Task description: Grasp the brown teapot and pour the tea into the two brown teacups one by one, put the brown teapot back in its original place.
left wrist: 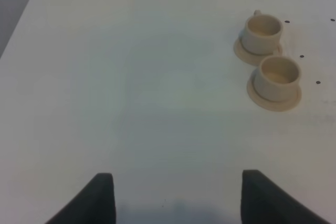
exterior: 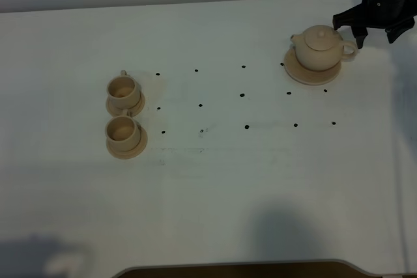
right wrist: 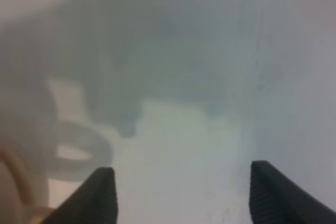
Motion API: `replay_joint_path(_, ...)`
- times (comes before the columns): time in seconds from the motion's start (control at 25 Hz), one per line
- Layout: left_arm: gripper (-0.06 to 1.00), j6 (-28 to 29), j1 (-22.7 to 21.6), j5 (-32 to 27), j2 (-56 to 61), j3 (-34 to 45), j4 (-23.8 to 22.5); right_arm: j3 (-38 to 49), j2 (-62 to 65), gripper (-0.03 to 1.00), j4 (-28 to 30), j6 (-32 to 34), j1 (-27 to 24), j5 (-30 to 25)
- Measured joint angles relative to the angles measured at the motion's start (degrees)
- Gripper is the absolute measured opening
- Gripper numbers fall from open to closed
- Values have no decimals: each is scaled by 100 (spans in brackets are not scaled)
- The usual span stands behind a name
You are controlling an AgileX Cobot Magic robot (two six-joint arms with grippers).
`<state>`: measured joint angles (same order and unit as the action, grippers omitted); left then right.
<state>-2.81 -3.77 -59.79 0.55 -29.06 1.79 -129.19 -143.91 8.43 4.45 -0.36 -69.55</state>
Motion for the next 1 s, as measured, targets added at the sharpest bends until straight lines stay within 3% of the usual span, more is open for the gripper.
replay_joint_path(0.48,55,0,0,0,0,0,0,48,54,55,-309,-58,0,0)
replay_joint_path(0.72,55,0,0,0,0,0,0,601,391,55,-330,-60,-42,0)
replay_joint_path(1.0,55,0,0,0,0,0,0,829,468,55,-843,-121,-49,-15)
